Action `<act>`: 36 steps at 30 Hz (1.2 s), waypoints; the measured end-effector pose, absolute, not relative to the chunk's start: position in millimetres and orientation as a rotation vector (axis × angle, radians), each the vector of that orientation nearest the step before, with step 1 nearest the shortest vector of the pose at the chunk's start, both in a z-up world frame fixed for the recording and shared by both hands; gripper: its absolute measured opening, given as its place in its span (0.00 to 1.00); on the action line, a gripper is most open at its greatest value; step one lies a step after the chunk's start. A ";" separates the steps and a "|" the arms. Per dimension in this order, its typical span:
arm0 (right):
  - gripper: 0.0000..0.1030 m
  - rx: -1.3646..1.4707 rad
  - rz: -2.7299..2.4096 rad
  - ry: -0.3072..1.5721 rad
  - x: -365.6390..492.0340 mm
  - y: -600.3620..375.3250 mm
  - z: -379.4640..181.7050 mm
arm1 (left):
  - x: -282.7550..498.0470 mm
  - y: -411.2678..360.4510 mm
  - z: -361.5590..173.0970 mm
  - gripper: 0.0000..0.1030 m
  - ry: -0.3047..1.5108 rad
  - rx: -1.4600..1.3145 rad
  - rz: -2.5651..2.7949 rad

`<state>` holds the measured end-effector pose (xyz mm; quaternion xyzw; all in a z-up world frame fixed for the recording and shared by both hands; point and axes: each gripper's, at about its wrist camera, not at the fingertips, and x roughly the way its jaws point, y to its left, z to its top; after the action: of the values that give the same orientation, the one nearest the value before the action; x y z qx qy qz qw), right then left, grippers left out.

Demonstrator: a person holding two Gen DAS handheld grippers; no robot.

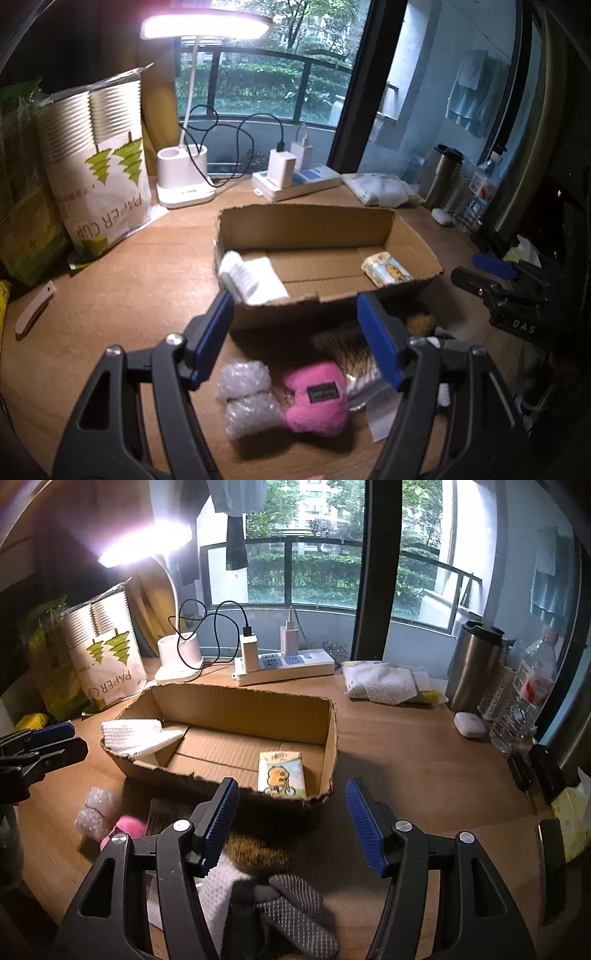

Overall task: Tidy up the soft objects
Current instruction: 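Grasp the bubble-wrapped item with the left gripper while the right gripper grasps the grey gloves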

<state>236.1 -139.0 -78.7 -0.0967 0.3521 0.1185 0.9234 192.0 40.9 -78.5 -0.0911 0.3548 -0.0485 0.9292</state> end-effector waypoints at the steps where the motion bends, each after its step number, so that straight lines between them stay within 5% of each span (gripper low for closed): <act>1: 0.62 -0.198 0.243 0.724 234.0 -140.1 -79.3 | 189.7 39.7 -79.1 0.69 0.728 -0.186 -0.100; 36: 0.62 -0.088 0.296 0.879 207.7 -172.0 -153.4 | 177.3 46.1 -161.7 0.69 0.937 -0.132 0.106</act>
<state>207.7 -172.0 -153.4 -0.0422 0.4238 0.1426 0.8934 177.3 46.1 -161.7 -0.0635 0.4509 0.0510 0.8889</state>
